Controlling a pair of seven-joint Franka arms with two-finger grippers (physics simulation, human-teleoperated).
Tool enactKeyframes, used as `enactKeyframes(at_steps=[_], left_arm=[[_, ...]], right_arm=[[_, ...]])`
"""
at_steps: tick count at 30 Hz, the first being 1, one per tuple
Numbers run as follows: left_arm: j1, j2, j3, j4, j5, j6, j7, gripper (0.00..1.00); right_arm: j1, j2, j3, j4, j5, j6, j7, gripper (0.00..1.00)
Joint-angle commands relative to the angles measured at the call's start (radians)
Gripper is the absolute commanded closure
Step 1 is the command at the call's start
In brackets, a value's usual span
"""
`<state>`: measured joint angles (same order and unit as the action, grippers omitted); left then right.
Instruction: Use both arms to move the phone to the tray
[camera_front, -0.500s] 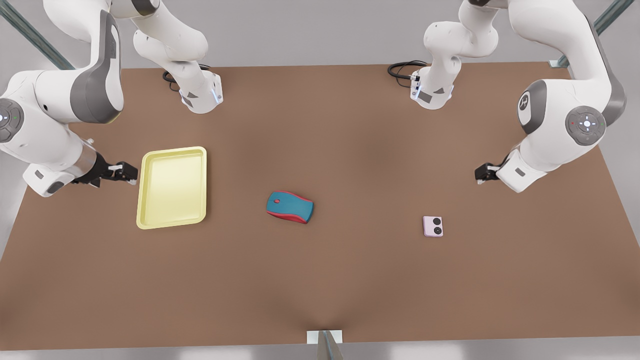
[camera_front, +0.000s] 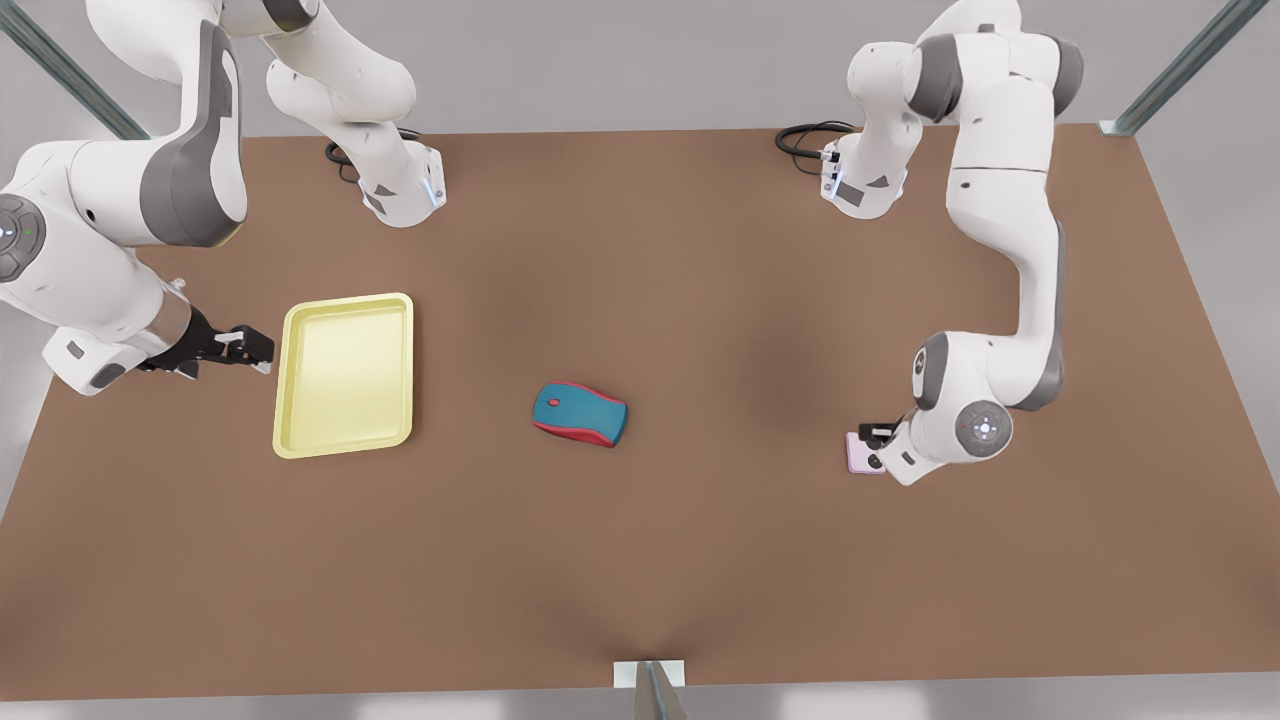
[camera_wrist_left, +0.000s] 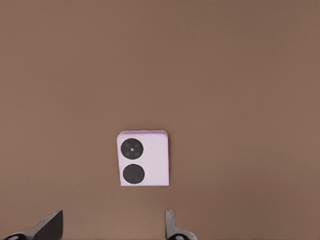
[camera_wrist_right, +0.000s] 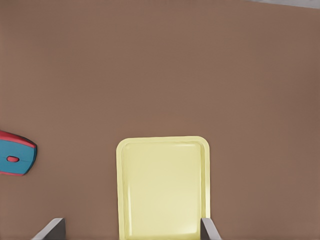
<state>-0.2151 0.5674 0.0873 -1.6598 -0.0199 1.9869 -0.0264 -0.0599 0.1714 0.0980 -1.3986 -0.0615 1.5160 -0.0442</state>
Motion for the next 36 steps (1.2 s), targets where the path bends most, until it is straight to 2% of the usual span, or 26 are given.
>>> enactKeyframes(at_steps=[1, 17, 36], left_arm=[[-0.007, 0.015, 0.000, 0.000, -0.003, 0.125, -0.030, 0.00], [-0.009, 0.140, 0.000, 0.002, -0.003, 0.214, -0.052, 0.00], [-0.012, 0.163, 0.000, -0.031, -0.002, 0.213, -0.052, 0.00]], right_arm=[[0.000, -0.001, 0.000, 0.001, 0.002, 0.001, -0.005, 0.00], [0.000, 0.005, -0.001, 0.001, 0.002, 0.001, -0.005, 0.00], [-0.001, 0.005, -0.001, 0.001, 0.002, 0.001, -0.003, 0.00]])
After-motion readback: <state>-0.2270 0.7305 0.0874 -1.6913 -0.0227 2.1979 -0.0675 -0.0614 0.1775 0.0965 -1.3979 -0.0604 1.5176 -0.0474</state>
